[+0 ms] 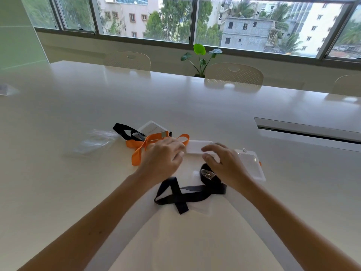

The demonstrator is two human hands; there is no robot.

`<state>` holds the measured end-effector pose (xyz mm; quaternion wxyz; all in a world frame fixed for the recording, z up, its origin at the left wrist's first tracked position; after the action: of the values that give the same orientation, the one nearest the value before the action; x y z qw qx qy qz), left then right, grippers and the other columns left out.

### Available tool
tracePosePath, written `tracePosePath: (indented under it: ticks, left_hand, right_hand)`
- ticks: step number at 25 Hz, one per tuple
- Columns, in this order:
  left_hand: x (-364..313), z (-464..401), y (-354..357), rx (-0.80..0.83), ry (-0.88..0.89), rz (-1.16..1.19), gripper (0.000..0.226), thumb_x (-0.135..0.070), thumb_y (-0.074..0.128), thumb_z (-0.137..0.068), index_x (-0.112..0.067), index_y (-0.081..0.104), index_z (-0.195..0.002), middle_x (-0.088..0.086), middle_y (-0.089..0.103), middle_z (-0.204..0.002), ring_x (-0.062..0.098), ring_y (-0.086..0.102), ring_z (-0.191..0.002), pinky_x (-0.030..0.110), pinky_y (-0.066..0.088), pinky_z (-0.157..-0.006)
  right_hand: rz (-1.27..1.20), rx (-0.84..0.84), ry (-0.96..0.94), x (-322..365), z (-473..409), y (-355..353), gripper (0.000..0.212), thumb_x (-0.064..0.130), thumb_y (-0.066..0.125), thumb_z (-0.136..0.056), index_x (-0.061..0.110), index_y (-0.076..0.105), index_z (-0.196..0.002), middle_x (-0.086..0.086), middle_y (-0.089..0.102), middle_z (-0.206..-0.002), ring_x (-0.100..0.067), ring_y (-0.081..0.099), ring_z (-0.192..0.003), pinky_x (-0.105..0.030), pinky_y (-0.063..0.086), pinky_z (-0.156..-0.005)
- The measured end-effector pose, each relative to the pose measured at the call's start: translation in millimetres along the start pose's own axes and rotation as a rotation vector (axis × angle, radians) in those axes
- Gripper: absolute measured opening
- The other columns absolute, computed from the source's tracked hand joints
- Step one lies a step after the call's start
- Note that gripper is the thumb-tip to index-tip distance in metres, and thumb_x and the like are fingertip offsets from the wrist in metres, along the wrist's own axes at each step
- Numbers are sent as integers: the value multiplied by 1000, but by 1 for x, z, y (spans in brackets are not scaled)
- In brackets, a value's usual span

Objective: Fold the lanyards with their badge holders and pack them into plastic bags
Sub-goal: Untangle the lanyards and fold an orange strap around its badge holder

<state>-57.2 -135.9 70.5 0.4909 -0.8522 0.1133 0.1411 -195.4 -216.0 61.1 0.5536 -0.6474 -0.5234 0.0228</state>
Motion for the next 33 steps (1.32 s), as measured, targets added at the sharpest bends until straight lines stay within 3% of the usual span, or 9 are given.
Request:
tracePosePath:
  ticks: [2,6,9,13,17,22,27,30,33]
  left_hand:
    - [40,-10,0,55,-81,-126,35,-31,52,-92,-23,58,-125,-3,54,-132,17,46,-124,38,32,-104]
    - [97,-19,13,179,-145,-242,50,-45,44,-94,-27,41,-140,-2,35,-150,21,21,-142,40,12,-113]
    - [108,-23,25,244,-93,-245,50,-48,35,-97,-26,39,-141,-3,34,-151,18,21,-143,40,10,-112]
    - [110,-18,35,248,-84,-227,49,-50,30,-97,-25,40,-138,-4,34,-149,17,32,-136,41,18,-109]
    - [107,-22,23,180,-70,-111,48,-48,32,-98,-23,38,-138,-4,40,-145,19,38,-132,39,24,-105]
    - [103,-55,-11,100,-117,106,44,-43,35,-99,-18,43,-135,3,48,-138,22,49,-121,40,34,-99]
    - [84,-113,-40,69,-65,369,47,-35,50,-96,-13,42,-137,6,52,-136,19,51,-122,27,43,-92]
    - [56,-141,-30,233,20,464,58,-32,63,-88,-13,40,-138,6,57,-131,18,55,-118,26,45,-91]
    - [38,-157,-16,293,61,504,34,-24,66,-87,-10,56,-117,2,69,-101,16,67,-95,31,53,-88]
  right_hand:
    - [94,92,94,-15,-24,11,32,28,60,-88,19,59,-119,1,56,-125,-12,52,-101,-21,34,-79]
    - [203,371,164,-33,-58,47,58,32,65,-85,17,42,-136,-5,42,-141,-23,43,-124,-29,35,-95]
    - [144,521,245,-41,-70,65,72,33,72,-80,18,36,-141,-5,39,-140,-24,41,-125,-34,34,-102]
    - [91,543,376,-53,-75,62,70,30,82,-69,18,48,-129,-5,43,-122,-22,46,-110,-35,44,-97]
    - [-18,344,405,-49,-88,38,32,10,77,-73,3,64,-102,-12,60,-94,-21,55,-83,-27,43,-66]
    - [187,-254,197,-9,-106,-36,23,8,76,-72,7,71,-94,-10,56,-86,-20,52,-73,-21,30,-64]
    - [95,-524,68,37,-110,-75,18,10,72,-77,6,69,-94,-5,55,-90,-16,51,-74,1,31,-60]
    - [-126,-521,140,42,-120,-77,15,15,70,-79,13,65,-92,-6,62,-97,-19,56,-80,-20,46,-67]
    - [-314,-552,187,46,-125,-81,13,14,70,-78,18,62,-88,0,64,-90,-15,58,-76,-27,48,-65]
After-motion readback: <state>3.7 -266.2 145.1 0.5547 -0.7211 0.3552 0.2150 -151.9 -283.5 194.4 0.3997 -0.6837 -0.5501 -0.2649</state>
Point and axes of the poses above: each hand's wrist, its own z-axis away from the middle knuckle, its own y-axis out of the palm, x = y × z, the point moved 9 cm from there along -z, towards the middle knuckle
